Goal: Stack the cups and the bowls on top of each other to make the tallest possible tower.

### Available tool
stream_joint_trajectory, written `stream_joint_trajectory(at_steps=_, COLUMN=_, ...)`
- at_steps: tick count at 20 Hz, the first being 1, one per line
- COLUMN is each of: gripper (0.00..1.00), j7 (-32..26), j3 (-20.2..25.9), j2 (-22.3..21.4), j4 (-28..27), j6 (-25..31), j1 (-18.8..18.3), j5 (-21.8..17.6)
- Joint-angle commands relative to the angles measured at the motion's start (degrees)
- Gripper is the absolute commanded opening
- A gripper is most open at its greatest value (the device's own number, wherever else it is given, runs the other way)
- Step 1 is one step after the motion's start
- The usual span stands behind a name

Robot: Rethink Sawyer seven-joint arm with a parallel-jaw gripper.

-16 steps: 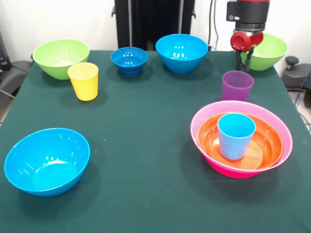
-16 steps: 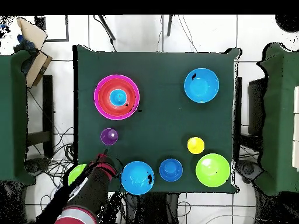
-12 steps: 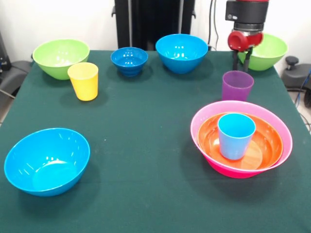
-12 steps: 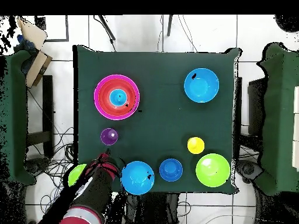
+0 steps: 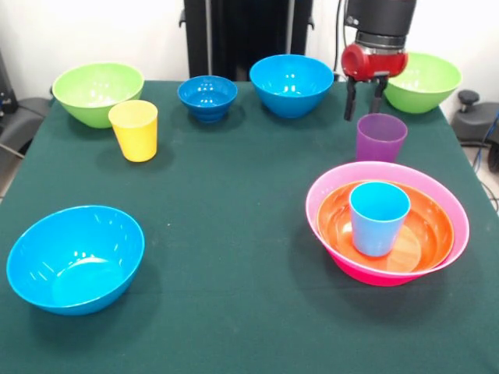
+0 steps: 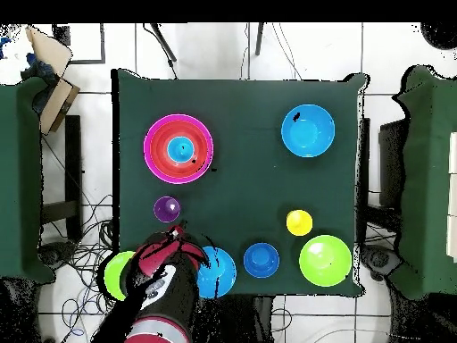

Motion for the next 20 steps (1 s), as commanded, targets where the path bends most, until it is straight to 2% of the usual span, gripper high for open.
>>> stream_joint_trajectory(at_steps=1, gripper=1.00, j7=5.3, j3=7.9, j2=-1.4, j4=2.8, j6=6.8, j1=-2.8, j5=1.0)
stream_joint_trajectory(at_steps=4, gripper=1.00, j7=3.7, j3=10.4, j2=-3.5, j4=4.6, j6=8.3, j1=-5.6, j5=-0.1)
stream_joint_trajectory(at_steps=9, gripper=1.00, j7=0.6, j3=18.3, j2=-7.6, j4=9.3, j6=11.8, j1=-12.8, j5=-0.8)
stream_joint_trajectory(at_steps=11, gripper=1.00, j7=-0.2, j3=20.9, j2=-8.0, j4=10.2, j6=13.2, j1=-14.6, j5=-0.6)
stream_joint_trajectory(at_steps=15, gripper=1.00, j7=-1.6, j3=23.7, j2=-10.6, j4=11.7, j6=16.9, j1=-16.8, j5=0.2)
stream_joint_trajectory(at_steps=20, gripper=1.00, j7=-1.7, j3=27.0, j2=-12.6, j4=14.1, j6=18.8, j1=-19.3, j5=0.1)
